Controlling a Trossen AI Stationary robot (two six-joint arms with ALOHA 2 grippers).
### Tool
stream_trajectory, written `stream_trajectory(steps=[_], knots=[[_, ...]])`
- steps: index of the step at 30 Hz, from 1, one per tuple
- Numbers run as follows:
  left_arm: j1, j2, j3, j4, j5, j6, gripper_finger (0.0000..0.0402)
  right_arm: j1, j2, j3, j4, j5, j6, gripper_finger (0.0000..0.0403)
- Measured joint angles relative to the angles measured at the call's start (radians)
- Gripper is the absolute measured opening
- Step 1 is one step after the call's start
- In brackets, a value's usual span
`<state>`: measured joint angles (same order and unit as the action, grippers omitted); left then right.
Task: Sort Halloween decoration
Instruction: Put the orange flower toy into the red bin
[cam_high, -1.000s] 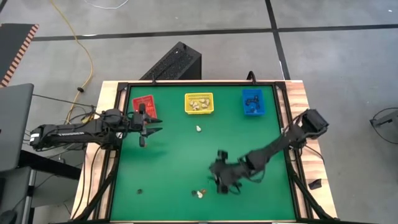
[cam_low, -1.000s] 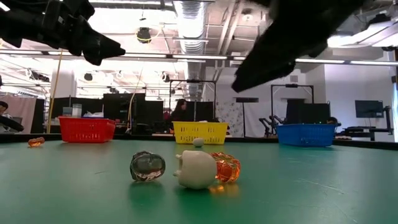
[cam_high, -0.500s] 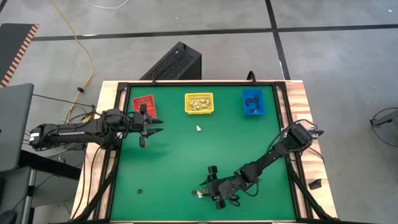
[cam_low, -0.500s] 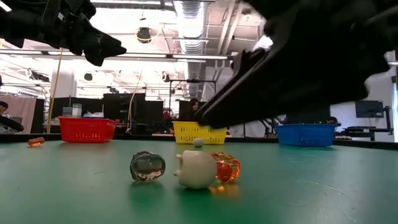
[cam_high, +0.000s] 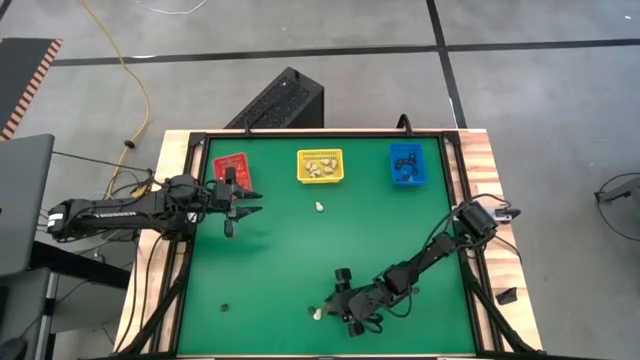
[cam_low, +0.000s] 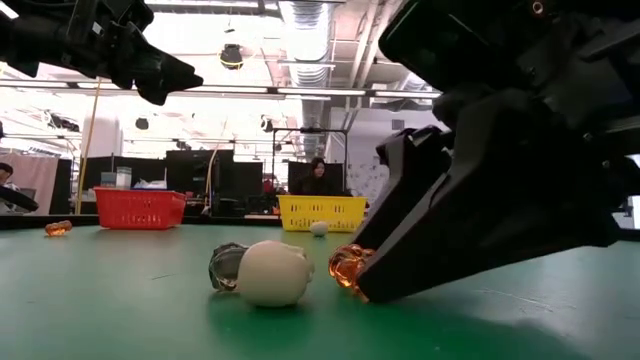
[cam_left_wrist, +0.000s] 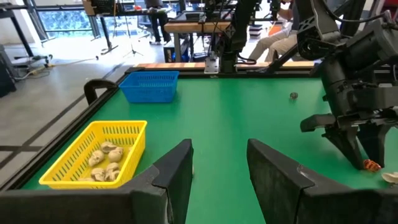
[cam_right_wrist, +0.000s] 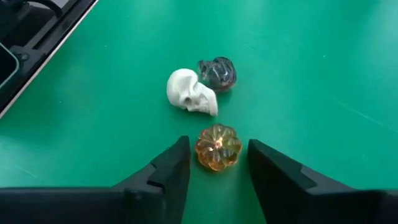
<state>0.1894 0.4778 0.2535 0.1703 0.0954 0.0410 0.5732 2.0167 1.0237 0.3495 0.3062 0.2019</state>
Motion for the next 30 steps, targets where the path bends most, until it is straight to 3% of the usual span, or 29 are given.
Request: stream_trajectory(steps=[6, 11, 25, 30], knots=[[0.0, 0.0, 0.0, 0.001, -0.002, 0.0, 0.0142, -0.005, 0.0, 0.0, 0.006, -0.006, 0.012, 0.0144], [0.0, 0.0, 0.0, 0.002, -0.001, 0.0, 0.0142, -0.009, 0.0, 0.0, 0.003, -0.01, 0.059, 0.0135], [0.0, 0.0, 0.0, 0.001, -0.001, 0.0, 0.0142, -0.02, 0.002, -0.001, 0.027, 0.007, 0.061, 0.0226], [0.0, 0.0, 0.0, 0.001, -0.001, -0.001, 0.0142, -0.02, 0.002, -0.001, 0.031, -0.002, 0.061, 0.0234]])
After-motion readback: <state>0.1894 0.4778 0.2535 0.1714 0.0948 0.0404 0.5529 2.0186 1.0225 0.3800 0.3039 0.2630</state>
